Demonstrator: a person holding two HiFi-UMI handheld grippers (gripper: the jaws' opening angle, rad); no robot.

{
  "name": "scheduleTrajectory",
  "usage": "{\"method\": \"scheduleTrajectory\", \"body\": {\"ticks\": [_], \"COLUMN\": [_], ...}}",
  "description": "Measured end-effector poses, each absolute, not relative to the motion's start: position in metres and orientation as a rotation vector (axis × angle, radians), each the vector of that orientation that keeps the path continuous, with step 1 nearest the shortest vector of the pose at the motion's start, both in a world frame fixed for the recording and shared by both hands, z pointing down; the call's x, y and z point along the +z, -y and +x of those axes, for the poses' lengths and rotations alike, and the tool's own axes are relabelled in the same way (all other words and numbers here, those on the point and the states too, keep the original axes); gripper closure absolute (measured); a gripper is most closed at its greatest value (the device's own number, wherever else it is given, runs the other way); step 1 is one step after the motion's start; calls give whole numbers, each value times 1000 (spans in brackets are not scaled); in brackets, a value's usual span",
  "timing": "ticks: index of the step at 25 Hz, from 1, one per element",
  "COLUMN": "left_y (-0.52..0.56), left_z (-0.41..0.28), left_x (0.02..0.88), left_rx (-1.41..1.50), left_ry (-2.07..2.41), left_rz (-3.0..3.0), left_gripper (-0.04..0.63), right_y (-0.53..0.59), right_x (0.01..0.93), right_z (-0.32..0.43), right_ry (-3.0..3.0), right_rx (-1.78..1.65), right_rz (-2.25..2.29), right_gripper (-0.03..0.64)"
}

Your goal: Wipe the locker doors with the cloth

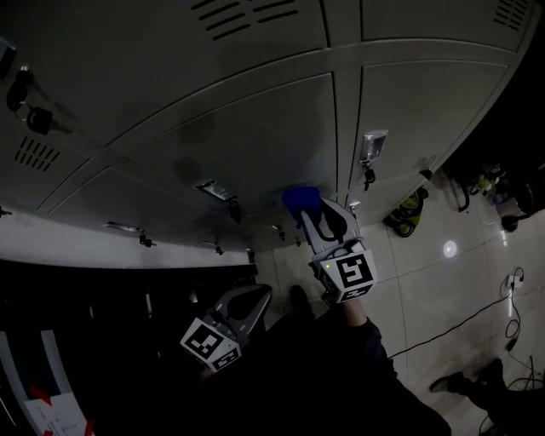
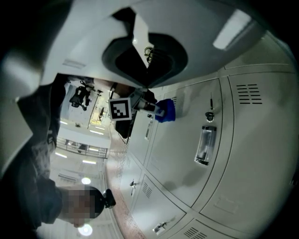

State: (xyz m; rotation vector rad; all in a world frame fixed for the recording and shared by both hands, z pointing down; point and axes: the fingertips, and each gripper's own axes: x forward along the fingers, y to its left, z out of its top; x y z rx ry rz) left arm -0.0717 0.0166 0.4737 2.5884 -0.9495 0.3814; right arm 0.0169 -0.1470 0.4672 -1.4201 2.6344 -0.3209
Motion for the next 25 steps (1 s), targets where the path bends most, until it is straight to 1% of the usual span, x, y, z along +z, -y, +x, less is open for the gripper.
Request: {"method": "scheduleTrajectory", "body": {"ticks": [8, 15, 20, 25], "left_y": [-28, -33, -34, -31], "left_z": [-130, -172, -188, -181], "left_x": [483, 486, 488, 488], "left_rx": [412, 443, 473, 489], "left_ry": [943, 970, 988, 968], "left_rz": [2579, 2571, 2556, 2561], "left_gripper": [595, 595, 595, 595], "right_y": [130, 132, 140, 144], "right_x": [490, 500, 499, 500], "right_z": [-65, -120, -139, -135], "right_ry": [-2710, -2716, -2699, -2707], "right_rx": [-357, -374, -356, -313], "right_rz": [-1337, -1274, -1245, -1252], "right_gripper": [486, 486, 486, 486]}}
